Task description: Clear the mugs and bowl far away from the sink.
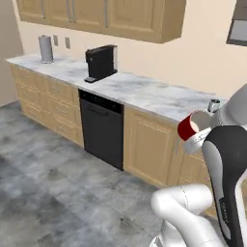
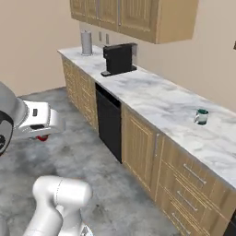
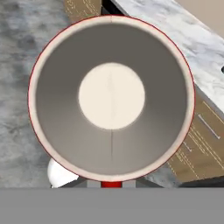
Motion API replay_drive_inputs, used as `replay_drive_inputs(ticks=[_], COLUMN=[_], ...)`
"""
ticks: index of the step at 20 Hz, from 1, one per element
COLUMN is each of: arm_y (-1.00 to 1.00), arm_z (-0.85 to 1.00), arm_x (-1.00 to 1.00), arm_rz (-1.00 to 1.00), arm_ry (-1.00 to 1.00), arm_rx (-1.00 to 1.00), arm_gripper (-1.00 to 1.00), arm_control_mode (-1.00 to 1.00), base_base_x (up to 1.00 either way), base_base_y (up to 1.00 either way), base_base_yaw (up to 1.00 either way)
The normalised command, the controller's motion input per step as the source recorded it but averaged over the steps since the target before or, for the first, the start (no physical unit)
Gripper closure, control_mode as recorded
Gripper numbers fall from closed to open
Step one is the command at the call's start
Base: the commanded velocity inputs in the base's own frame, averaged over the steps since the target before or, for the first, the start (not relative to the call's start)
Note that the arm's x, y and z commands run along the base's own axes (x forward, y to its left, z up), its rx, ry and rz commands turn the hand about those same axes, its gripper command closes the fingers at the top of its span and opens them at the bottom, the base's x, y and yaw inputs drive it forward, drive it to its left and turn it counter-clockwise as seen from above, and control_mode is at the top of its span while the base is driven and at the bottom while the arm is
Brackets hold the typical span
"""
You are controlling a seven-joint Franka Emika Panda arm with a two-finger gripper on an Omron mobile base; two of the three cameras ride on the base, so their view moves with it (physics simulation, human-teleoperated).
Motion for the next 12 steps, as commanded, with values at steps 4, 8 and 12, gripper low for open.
replay_drive_inputs(ticks=[4, 8, 12], arm_y=[0.00, 0.00, 0.00], arm_z=[0.00, 0.00, 0.00], arm_x=[0.00, 0.00, 0.00], arm_rz=[0.00, 0.00, 0.00], arm_ry=[0.00, 0.00, 0.00], arm_rx=[0.00, 0.00, 0.00], arm_gripper=[1.00, 1.00, 1.00], arm_control_mode=[1.00, 1.00, 1.00], base_base_x=[0.00, 0.02, 0.62], base_base_y=[0.00, 0.00, 0.05], base_base_yaw=[-0.98, -0.94, -0.71])
